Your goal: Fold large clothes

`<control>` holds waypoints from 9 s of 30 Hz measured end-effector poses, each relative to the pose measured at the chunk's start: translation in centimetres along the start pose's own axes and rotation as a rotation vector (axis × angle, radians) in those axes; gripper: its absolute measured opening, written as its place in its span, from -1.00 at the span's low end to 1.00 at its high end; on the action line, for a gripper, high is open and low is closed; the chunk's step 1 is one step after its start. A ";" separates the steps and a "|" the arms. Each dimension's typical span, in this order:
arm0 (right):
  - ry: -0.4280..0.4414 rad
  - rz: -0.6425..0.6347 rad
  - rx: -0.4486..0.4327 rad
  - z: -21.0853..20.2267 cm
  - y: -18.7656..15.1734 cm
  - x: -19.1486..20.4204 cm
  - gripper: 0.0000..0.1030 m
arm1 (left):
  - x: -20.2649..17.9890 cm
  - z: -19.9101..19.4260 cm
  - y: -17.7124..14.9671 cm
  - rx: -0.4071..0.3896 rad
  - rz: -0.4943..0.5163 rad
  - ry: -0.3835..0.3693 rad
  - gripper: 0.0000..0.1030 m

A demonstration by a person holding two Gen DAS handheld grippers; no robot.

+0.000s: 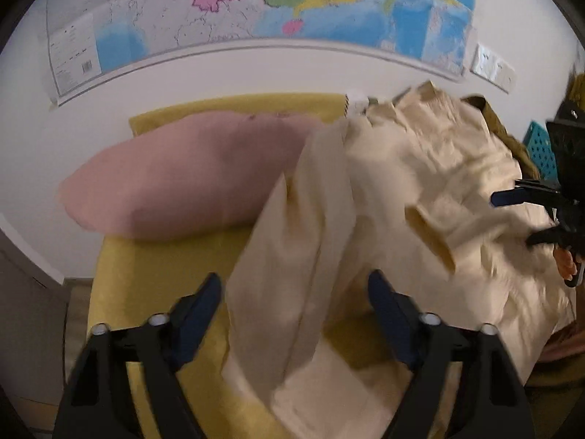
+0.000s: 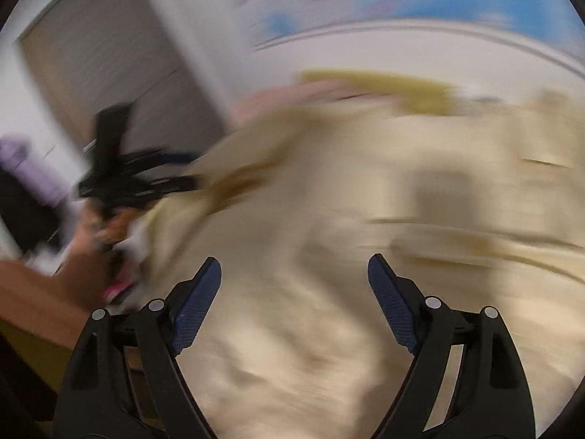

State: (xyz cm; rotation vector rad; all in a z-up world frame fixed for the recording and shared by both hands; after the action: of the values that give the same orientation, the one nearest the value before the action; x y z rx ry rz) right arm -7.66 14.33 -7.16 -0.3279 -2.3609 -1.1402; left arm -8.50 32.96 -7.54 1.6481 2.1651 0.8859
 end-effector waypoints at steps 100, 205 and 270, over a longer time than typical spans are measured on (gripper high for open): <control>-0.190 0.124 -0.080 2.6 13.8 -12.6 0.34 | -10.6 5.1 0.8 0.033 0.103 -0.298 0.67; -0.069 0.523 -0.441 -18.7 -25.4 -5.3 0.60 | -13.2 -0.9 -8.9 0.160 -0.241 -0.465 -0.23; -0.026 0.623 -0.821 -29.6 -5.7 -15.3 -0.63 | -6.0 2.5 13.9 0.241 -0.276 -0.372 -0.45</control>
State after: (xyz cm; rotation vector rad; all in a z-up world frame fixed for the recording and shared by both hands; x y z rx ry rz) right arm 12.69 -12.45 -3.40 -1.2456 -1.4909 -1.6835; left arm 5.45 30.35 -1.74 1.4230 2.2163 0.2257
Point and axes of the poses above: each gripper's, at about its wrist camera, not at the fingertips, and z roughly the way its jaws point, x to its left, y to its top, the point moved 7 cm from there along z, roughly the way its jaws point, and after that the axes turned 13 degrees about y, right-handed, at the moved point
